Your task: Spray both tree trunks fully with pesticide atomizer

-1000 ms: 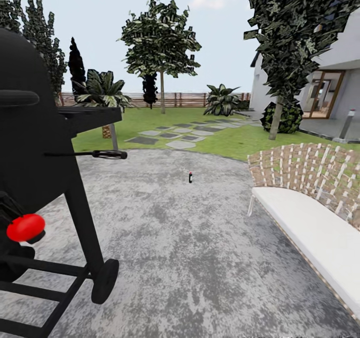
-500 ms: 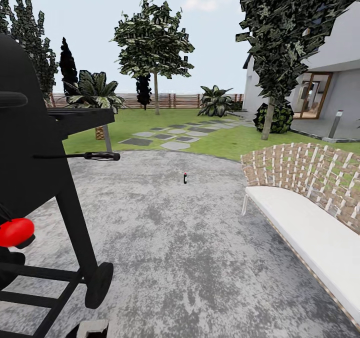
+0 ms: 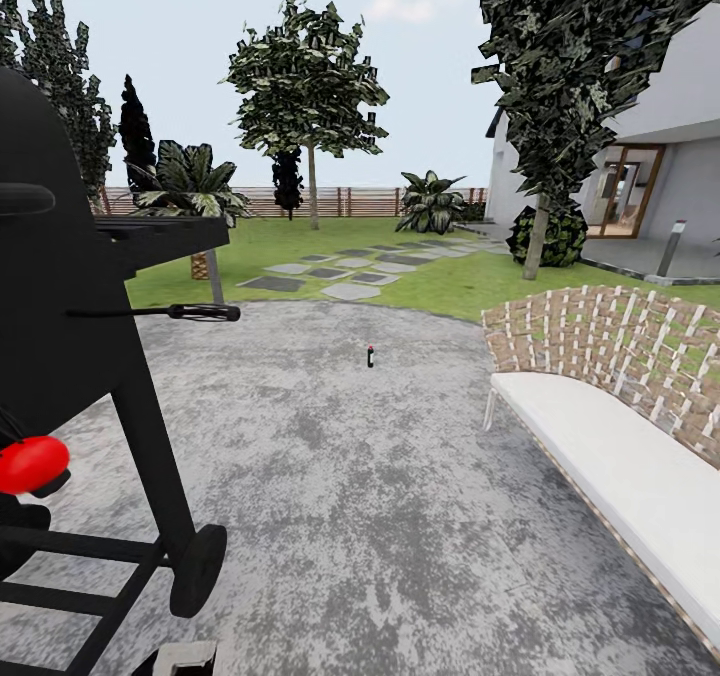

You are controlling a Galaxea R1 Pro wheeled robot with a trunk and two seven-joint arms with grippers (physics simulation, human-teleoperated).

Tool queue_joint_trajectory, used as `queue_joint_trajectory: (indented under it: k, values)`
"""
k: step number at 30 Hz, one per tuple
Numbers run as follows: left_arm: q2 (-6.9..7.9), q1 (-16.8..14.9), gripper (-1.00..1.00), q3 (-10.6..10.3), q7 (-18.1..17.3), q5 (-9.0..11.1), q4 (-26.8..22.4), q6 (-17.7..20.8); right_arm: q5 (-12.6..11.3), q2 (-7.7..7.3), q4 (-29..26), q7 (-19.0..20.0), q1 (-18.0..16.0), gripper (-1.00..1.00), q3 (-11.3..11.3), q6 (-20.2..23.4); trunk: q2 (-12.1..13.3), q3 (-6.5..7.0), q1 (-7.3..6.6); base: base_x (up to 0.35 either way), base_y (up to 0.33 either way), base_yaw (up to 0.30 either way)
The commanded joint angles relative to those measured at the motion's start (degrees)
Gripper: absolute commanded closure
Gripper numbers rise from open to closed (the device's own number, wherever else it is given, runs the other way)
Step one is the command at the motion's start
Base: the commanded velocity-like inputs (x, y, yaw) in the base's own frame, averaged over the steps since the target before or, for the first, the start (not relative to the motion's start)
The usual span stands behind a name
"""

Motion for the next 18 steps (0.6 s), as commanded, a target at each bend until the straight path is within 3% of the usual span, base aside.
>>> queue_joint_trajectory:
  k: [1, 7, 18]
  values:
    - [-0.01, -0.03, -1.00, 0.06, 0.03, 0.07, 0.05, -0.19, 0.05, -0.01, 0.04, -0.03, -0.03, -1.00, 0.02, -0.18, -0.02, -0.06, -0.01, 0.000, 0.000, 0.000]
    - [0.01, -0.03, -1.00, 0.09, 0.06, 0.09, 0.05, -0.14, 0.05, -0.01, 0.04, -0.03, -0.03, -1.00, 0.00, -0.23, -0.02, -0.06, -0.01, 0.068, -0.046, 0.000]
    - [-0.01, -0.03, -1.00, 0.07, 0.06, 0.09, 0.05, -0.12, -0.04, -0.01, -0.03, -0.12, -0.03, -1.00, -0.07, -0.26, -0.02, -0.06, -0.01, 0.261, -0.153, 0.000]
